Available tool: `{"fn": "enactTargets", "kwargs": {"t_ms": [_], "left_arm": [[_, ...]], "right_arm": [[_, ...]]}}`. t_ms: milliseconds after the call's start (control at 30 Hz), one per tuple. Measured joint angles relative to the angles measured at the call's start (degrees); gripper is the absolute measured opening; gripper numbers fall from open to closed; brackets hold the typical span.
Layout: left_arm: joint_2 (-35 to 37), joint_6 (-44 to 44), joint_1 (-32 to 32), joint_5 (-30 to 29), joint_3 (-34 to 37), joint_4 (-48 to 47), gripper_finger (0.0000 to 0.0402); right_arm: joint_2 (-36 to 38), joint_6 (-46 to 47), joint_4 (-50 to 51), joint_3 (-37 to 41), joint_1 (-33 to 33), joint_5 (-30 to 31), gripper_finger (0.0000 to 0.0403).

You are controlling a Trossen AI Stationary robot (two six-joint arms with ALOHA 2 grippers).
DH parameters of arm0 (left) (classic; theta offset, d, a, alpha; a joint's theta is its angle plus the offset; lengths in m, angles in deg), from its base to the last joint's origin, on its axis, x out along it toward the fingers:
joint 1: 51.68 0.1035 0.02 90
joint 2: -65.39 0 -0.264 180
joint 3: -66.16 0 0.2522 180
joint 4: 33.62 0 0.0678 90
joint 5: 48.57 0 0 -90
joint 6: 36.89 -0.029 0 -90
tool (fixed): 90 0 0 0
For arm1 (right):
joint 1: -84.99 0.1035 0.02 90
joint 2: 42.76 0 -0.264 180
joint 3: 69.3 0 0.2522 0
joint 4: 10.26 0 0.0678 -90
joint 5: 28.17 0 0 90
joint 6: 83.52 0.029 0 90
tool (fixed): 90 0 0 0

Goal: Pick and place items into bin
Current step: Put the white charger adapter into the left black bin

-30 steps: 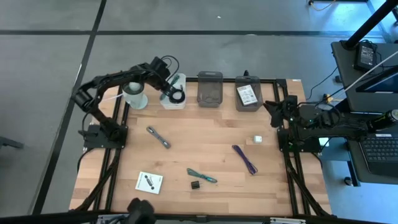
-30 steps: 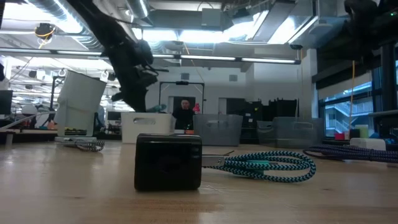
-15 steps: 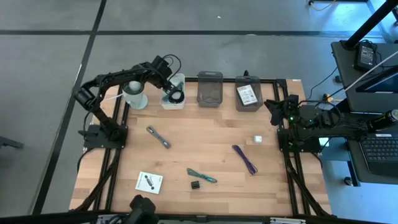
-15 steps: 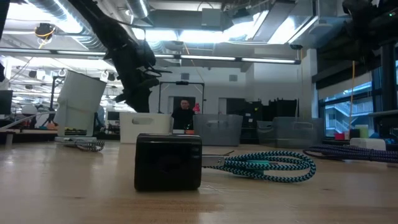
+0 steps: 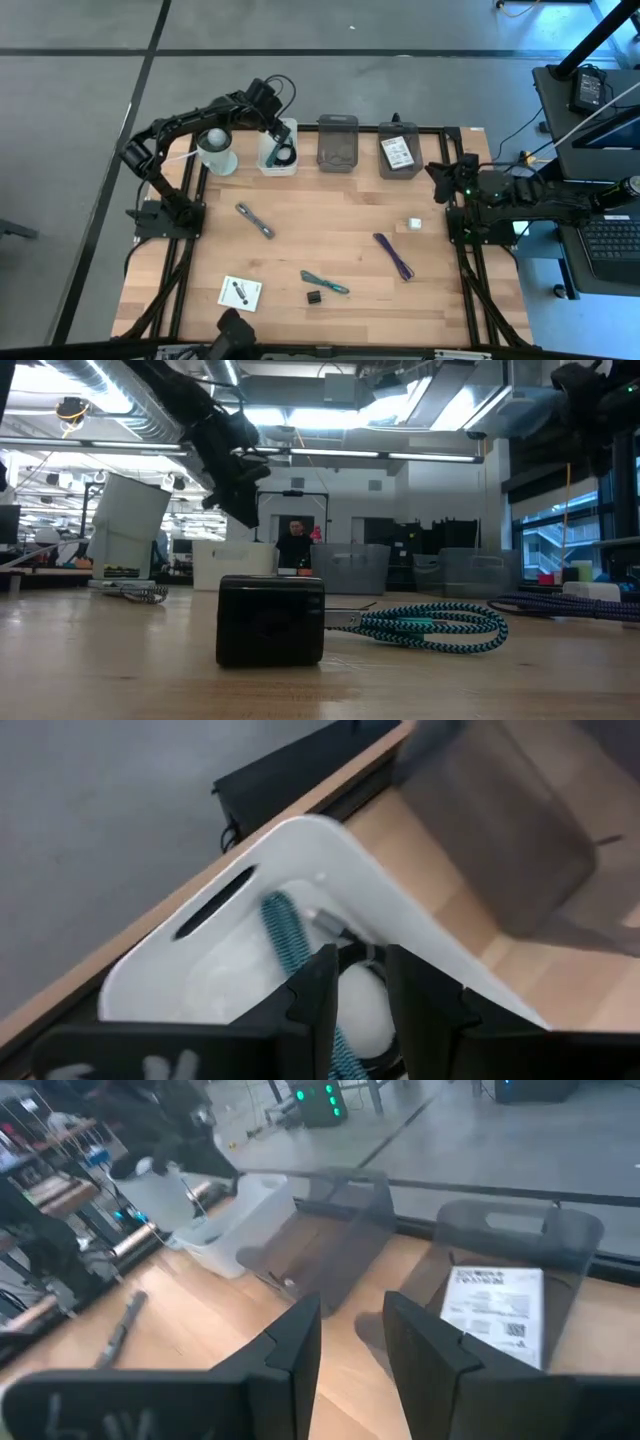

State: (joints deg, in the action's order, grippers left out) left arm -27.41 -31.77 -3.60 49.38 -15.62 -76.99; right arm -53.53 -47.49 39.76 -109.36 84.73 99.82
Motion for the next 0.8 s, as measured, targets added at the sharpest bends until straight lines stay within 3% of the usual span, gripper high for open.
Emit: {"fn": "enactTargets", "kwargs": {"t_ms": [133,367,533,667,800], "left_arm": [[0.0,-0.45,-2.84,-0.35,-1.54,-0.32,0.0077],[0.0,-5.35,-17.36,-16.39,-5.62,0.05,0.0049],[0.0,-5.96,-28.5,-26.68,-8.6,1.98,0.0033],[-0.07,-1.93,-34.29,-31.27,-10.49,1.92,0.0024],[-1.57,2.87,-38.2,-32.88,-12.67,1.48,0.0015]], "right_arm": [[0.01,1.42,0.17,1.54,0.01,-0.13,0.0113],[0.02,11.04,0.41,4.19,0.0,-3.13,0.0113],[0.0,2.03,-3.61,3.09,0.02,-6.55,0.0111],[-0.86,-6.89,-6.03,-0.89,0.02,-10.1,0.0091],[-5.84,-8.07,6.05,-10.1,0.02,-14.14,0.006]]}}
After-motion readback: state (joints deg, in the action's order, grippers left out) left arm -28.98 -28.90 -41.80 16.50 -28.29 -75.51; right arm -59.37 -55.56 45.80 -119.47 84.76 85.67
